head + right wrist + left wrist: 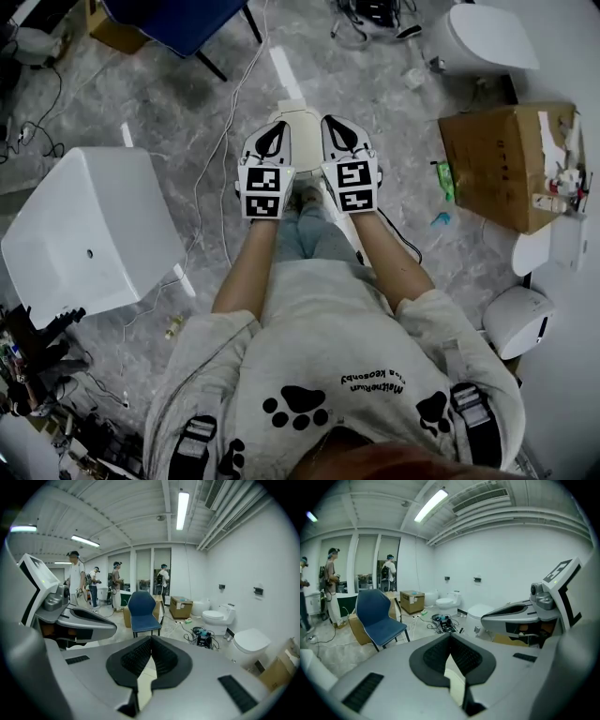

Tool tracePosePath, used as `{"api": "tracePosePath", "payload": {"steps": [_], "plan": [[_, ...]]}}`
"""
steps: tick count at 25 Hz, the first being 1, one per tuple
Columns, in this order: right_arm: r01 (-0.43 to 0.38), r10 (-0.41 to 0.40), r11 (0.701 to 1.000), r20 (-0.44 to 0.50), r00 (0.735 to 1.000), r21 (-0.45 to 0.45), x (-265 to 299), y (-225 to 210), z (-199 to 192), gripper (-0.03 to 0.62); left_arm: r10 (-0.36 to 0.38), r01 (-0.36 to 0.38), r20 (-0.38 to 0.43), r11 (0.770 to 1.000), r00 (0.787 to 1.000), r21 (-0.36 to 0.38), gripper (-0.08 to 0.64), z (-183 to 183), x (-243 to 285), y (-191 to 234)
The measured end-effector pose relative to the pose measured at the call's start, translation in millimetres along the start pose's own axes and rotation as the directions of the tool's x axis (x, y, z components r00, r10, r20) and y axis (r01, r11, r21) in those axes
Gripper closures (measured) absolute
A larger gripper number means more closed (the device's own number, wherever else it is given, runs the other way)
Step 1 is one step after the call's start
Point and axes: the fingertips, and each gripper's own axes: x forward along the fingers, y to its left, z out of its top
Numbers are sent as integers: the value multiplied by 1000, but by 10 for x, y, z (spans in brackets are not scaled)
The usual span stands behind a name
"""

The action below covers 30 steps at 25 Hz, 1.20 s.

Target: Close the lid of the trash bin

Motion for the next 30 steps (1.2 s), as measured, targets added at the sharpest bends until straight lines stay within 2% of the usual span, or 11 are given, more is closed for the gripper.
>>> {"api": "tracePosePath", "payload": {"steps": [4, 8, 16, 21, 25, 30], "plan": [[4, -4, 1000, 87, 996, 3, -313, 48, 456, 560, 18, -21, 79, 999, 997, 38, 540, 376, -294, -32], [13, -11, 1000, 162, 987, -17, -584, 91, 799, 560, 29, -35, 144, 999, 989, 41, 540, 643, -559, -84], [13, 0, 999, 281, 960, -47, -1107, 240, 1291, 560, 34, -56, 247, 995, 968, 81, 540, 1152, -1086, -230], [-1, 14, 999, 316, 949, -41, -1360, 305, 1449, 560, 37, -62, 288, 995, 957, 80, 540, 1371, -1345, -315], [12, 3, 999, 344, 939, -39, -1511, 383, 1468, 560, 32, -72, 302, 990, 953, 121, 540, 1392, -1502, -385], [10, 7, 999, 343, 939, -48, -1535, 436, 1421, 560, 21, -67, 303, 987, 953, 143, 540, 1376, -1518, -443]]}}
